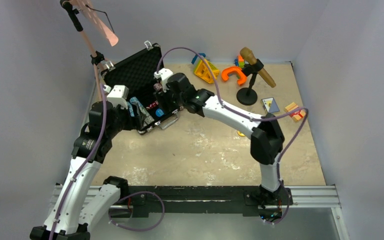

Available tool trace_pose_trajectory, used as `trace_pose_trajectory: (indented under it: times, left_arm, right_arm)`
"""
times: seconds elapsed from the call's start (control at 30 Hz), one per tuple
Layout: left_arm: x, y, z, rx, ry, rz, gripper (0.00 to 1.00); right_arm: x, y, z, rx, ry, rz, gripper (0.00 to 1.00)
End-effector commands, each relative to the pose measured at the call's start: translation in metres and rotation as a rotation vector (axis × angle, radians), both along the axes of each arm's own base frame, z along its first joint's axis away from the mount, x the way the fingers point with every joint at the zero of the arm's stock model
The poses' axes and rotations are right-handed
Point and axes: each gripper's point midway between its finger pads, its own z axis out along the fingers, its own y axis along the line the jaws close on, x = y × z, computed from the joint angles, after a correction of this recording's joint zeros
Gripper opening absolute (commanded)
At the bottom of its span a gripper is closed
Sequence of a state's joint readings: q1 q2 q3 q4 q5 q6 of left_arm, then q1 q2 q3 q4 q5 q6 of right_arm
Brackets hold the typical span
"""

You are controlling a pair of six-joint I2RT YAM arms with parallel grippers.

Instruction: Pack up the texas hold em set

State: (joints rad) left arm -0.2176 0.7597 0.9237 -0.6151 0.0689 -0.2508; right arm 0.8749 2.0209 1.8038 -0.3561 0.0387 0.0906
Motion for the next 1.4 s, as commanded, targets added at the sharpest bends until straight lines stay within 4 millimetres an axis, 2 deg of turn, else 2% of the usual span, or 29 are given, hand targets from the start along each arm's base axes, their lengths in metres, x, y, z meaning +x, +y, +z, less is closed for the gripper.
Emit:
trace_pose_trajectory:
  times: [0.0,0.1,0.2,0.33,0.47,0.6,0.73,0.9,1.13,1.37]
  left_arm:
    - [0.005,0.000,0.003,-0.008,-0.022,0.017,0.74]
    - [0.005,0.001,0.004,-0.007,-0.026,0.016,0.74]
    - [0.005,0.000,0.004,-0.011,-0.032,0.012,0.75]
    - [0.005,0.000,0.003,-0.006,-0.032,0.014,0.75]
    - [0.006,0.000,0.002,-0.006,-0.032,0.013,0.75]
    - [0.006,-0.001,0.002,-0.011,-0.030,0.007,0.75]
    - [0.006,-0.002,0.003,-0.013,-0.030,0.006,0.75]
    - [0.006,-0.002,0.002,-0.013,-0.030,0.006,0.75]
    - [0.005,-0.003,0.003,-0.018,-0.032,0.003,0.75]
    - [0.005,-0.002,0.003,-0.017,-0.032,0.005,0.75]
  right_arm:
    - [-0.011,-0.045,0.008,0.044,0.048,-0.092,0.65]
    - [-0.019,-0.099,-0.018,0.028,0.114,-0.197,0.65]
    - [-0.016,-0.158,-0.048,-0.014,0.185,-0.341,0.65]
    - [-0.025,-0.221,-0.079,-0.073,0.270,-0.525,0.65]
    - [-0.037,-0.274,-0.101,-0.090,0.336,-0.691,0.66]
    - [-0.043,-0.316,-0.113,-0.074,0.389,-0.822,0.68]
    - [-0.045,-0.337,-0.124,-0.074,0.434,-0.886,0.70]
    - [-0.050,-0.354,-0.136,-0.063,0.472,-0.948,0.71]
    - [-0.058,-0.360,-0.149,-0.079,0.508,-0.973,0.71]
    - [-0.057,-0.363,-0.155,-0.098,0.515,-0.994,0.70]
